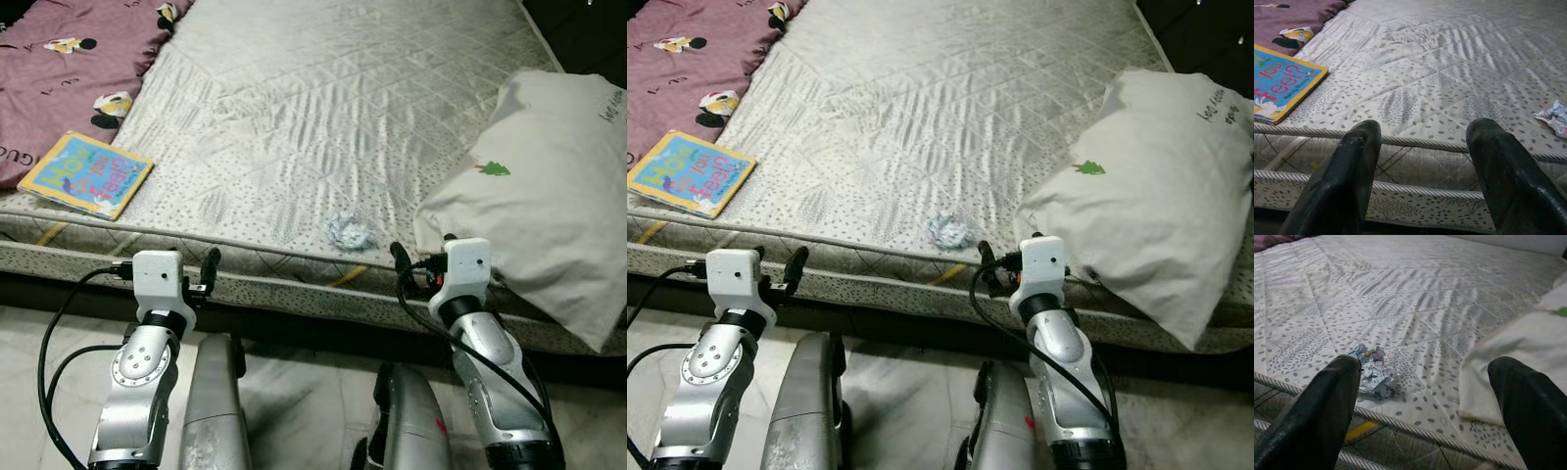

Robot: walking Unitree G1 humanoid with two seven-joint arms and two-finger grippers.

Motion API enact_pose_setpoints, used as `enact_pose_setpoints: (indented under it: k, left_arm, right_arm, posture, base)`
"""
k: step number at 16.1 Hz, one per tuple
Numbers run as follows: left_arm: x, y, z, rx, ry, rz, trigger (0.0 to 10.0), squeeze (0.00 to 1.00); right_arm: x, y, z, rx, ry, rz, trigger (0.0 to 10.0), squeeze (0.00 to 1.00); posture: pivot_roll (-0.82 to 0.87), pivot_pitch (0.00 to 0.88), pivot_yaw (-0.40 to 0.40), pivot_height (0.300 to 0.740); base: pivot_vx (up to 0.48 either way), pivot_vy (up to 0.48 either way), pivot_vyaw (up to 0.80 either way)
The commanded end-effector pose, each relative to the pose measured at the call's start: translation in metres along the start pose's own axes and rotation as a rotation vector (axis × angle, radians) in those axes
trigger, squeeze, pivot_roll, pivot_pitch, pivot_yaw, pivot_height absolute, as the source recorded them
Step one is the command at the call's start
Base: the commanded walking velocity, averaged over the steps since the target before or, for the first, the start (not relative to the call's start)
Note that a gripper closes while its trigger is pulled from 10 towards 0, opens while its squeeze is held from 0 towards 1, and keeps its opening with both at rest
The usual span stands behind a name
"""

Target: Clean up the room

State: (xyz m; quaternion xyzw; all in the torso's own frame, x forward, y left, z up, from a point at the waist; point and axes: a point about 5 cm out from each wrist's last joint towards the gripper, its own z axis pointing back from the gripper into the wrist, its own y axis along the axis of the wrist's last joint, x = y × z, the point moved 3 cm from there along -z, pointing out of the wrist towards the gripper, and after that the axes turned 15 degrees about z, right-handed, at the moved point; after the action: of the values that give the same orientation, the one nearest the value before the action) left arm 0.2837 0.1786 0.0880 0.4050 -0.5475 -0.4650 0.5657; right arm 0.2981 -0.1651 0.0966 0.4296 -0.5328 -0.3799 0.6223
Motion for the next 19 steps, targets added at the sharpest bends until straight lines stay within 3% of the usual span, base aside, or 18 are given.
enact_pose_setpoints:
  k: [1, 4, 7, 14, 18, 19]
  left_arm:
    - [-0.001, 0.0, 0.001, -0.01, -0.007, 0.006, 10.0, 0.0]
    - [-0.001, 0.0, 0.001, -0.009, -0.009, 0.001, 10.0, 0.0]
    - [-0.001, -0.001, 0.001, -0.015, -0.011, 0.002, 10.0, 0.0]
    - [-0.001, -0.002, 0.002, -0.028, -0.008, -0.007, 10.0, 0.0]
    - [-0.01, -0.002, 0.007, -0.034, 0.028, -0.022, 10.0, 0.0]
    - [-0.016, -0.001, 0.012, -0.036, 0.046, -0.043, 10.0, 0.0]
  right_arm:
    - [-0.002, 0.004, -0.001, 0.015, 0.01, 0.002, 10.0, 0.0]
    - [-0.005, 0.004, -0.001, 0.014, 0.018, -0.005, 10.0, 0.0]
    - [-0.005, 0.003, -0.002, 0.014, 0.017, -0.013, 10.0, 0.0]
    - [-0.011, 0.006, -0.008, 0.028, 0.055, -0.037, 10.0, 0.0]
    - [-0.024, 0.005, -0.018, 0.026, 0.136, -0.025, 10.0, 0.0]
    - [-0.039, 0.001, -0.024, 0.005, 0.24, -0.004, 10.0, 0.0]
  posture:
    - [0.02, 0.125, -0.054, 0.561]
    - [0.02, 0.127, -0.055, 0.561]
    - [0.02, 0.127, -0.055, 0.561]
    - [0.02, 0.124, -0.055, 0.561]
    - [0.07, 0.148, -0.05, 0.506]
    - [0.08, 0.156, -0.048, 0.501]
  base:
    - [0.244, 0.0, 0.8]
    - [0.329, 0.0, 0.63]
    - [0.305, 0.0, 0.0]
    - [0.0, 0.0, 0.0]
    - [0.0, 0.0, 0.0]
    - [0.0, 0.0, 0.0]
